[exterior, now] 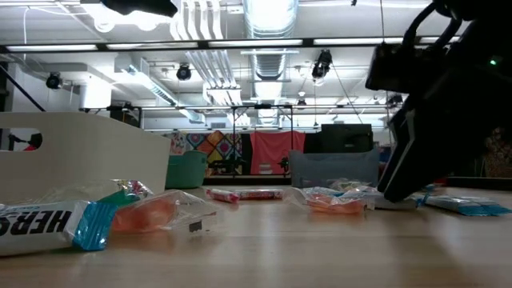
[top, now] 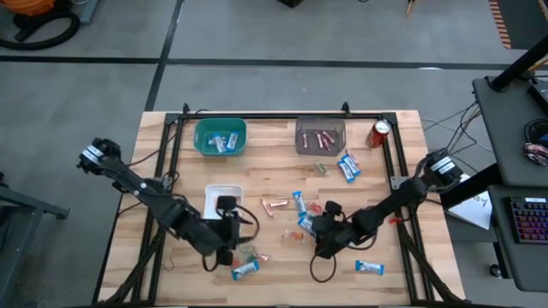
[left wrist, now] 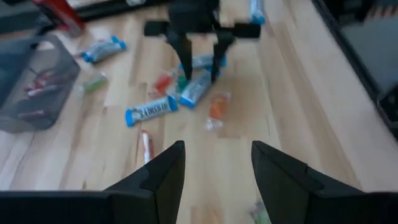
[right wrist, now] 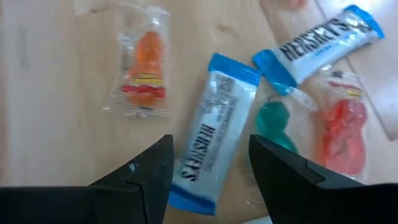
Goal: Sort candy
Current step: Put the white chocolate bar into the green bin
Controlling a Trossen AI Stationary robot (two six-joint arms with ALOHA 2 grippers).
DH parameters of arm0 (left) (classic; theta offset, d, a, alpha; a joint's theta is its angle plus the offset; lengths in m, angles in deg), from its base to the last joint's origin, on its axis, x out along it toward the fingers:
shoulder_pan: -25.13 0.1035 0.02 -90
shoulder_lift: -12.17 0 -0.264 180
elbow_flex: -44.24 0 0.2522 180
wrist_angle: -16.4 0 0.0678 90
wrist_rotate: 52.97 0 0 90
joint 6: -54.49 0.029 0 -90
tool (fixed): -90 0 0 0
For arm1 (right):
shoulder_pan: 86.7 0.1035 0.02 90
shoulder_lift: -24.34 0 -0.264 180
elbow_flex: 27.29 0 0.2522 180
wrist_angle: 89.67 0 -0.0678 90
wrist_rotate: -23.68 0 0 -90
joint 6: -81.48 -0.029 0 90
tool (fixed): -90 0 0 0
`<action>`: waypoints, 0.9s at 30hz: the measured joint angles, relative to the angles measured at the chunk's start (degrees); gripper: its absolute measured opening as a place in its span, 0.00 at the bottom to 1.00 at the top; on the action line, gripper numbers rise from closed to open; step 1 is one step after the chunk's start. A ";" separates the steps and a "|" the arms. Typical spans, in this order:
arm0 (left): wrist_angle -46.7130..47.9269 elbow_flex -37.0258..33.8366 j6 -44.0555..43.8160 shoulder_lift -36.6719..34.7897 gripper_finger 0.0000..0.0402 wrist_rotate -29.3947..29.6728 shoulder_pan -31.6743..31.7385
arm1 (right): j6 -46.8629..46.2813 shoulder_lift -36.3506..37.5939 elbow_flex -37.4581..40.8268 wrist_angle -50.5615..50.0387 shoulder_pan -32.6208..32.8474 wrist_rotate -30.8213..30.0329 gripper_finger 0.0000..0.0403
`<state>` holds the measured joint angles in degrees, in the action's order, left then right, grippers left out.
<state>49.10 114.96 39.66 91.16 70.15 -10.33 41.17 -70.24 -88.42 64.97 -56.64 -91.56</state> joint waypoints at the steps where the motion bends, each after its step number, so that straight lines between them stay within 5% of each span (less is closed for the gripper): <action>1: -1.87 -1.56 0.00 -1.23 0.42 0.63 0.02 | -0.57 -0.41 0.04 -0.02 0.05 -0.36 0.50; 13: -8.87 -8.46 0.65 -6.00 0.42 12.45 0.24 | -3.21 -3.59 0.07 0.60 0.09 -1.39 0.47; 27: -11.52 -8.41 0.85 -4.82 0.42 7.86 0.37 | -2.58 -2.48 0.13 0.23 0.03 -0.71 0.10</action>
<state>37.58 106.55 40.51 86.34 78.00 -9.96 38.59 -72.72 -88.29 65.19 -56.60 -92.27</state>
